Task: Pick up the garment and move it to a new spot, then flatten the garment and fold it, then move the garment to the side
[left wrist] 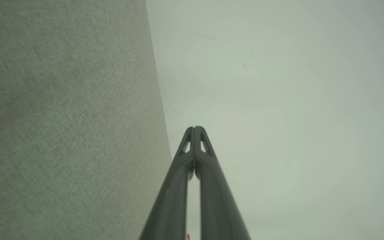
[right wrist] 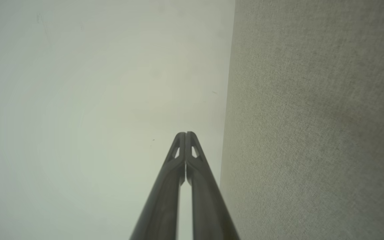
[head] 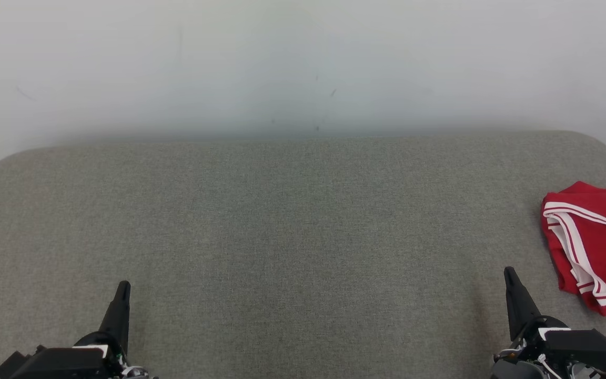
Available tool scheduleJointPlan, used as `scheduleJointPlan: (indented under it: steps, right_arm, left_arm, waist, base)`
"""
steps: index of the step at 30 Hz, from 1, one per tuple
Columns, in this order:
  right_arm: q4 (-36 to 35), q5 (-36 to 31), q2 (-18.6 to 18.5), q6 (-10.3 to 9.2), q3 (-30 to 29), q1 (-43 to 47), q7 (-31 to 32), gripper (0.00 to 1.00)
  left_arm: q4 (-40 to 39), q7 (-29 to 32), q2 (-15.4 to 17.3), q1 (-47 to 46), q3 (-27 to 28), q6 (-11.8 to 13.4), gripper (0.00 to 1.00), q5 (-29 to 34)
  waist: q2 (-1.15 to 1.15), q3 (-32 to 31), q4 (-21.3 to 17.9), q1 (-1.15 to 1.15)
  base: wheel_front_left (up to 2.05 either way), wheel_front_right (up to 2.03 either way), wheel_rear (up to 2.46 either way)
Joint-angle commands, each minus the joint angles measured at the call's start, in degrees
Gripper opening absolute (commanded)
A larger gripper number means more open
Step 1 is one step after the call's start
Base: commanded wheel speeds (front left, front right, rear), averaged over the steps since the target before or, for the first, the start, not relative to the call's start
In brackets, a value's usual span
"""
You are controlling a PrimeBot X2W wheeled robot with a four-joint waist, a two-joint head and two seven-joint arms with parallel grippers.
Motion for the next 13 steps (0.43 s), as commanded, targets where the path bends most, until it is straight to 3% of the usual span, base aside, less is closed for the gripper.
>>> scheduleJointPlan:
  steps: [1, 13]
  right_arm:
    - [0.02, -0.03, -0.09, -0.1, 0.13, -0.41, 0.02, 0.0]
    - [0.02, -0.03, -0.09, -0.1, 0.13, -0.41, 0.01, 0.0]
  left_arm:
    - [-0.07, -0.06, -0.03, -0.43, 0.12, -0.12, 0.0, -0.32]
    - [-0.05, -0.06, -0.03, -0.43, 0.12, -0.12, 0.0, -0.32]
  waist:
    - [0.0, 0.0, 0.0, 0.0]
    - [0.0, 0.0, 0.0, 0.0]
  base:
    - [0.0, 0.0, 0.0]
    - [0.0, 0.0, 0.0]
